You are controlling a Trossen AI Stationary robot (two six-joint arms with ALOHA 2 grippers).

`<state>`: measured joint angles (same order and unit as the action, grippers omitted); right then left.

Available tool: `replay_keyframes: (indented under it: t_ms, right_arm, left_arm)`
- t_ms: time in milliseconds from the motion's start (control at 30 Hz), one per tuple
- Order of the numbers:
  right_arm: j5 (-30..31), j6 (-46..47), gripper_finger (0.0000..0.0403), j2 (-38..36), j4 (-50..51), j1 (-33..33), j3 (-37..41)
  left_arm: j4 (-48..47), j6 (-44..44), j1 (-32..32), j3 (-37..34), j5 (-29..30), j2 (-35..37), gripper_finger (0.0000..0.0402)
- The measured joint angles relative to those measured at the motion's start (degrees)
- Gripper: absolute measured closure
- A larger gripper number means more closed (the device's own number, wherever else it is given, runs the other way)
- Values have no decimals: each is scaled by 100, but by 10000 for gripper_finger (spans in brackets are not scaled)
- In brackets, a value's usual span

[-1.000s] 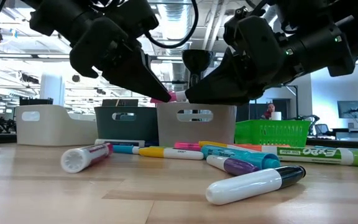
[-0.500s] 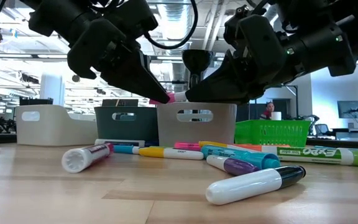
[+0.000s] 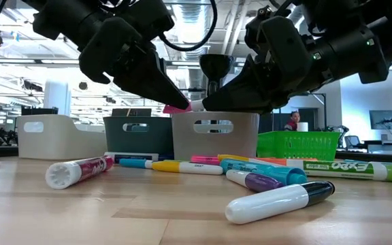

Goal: Pick & Place Markers
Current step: Put the small pink highlighter pen into the green bin

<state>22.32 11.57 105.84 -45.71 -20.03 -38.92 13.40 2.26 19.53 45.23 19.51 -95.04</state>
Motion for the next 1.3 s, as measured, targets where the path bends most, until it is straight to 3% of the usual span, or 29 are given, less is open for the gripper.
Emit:
replay_keyframes:
  t_ms: [167, 400, 567, 733, 800, 967, 1167, 1300]
  right_arm:
    - [-6, 184, 378, -200, 81, -2, 0]
    - [233, 203, 373, -1128, 1278, -99, 0]
    - [1569, 603, 378, -1929, 2787, -396, -2]
    - [3348, 2672, 364, -2527, 4920, -667, -2]
    - [3624, 3835, 364, -2637, 5826, -664, -2]
    - [3136, 5922, 377, -2512, 7326, -422, 0]
    - [2144, 6189, 365, -1936, 7440, 122, 0]
    - [1620, 6103, 363, -1716, 7377, 466, -31]
  left_arm:
    - [-28, 28, 93, -9, 101, 195, 327]
    - [-195, -265, 369, -7, 85, 1178, 327]
    - [-338, -426, 541, -171, 84, 1638, 327]
    - [-183, -428, 473, -563, 112, 1731, 327]
    - [-147, -478, 387, -685, 140, 1731, 327]
    - [46, -977, 122, -899, 149, 1732, 327]
    - [160, -1161, -41, -1035, 135, 1735, 327]
    - [177, -1151, -38, -1043, -190, 1735, 327]
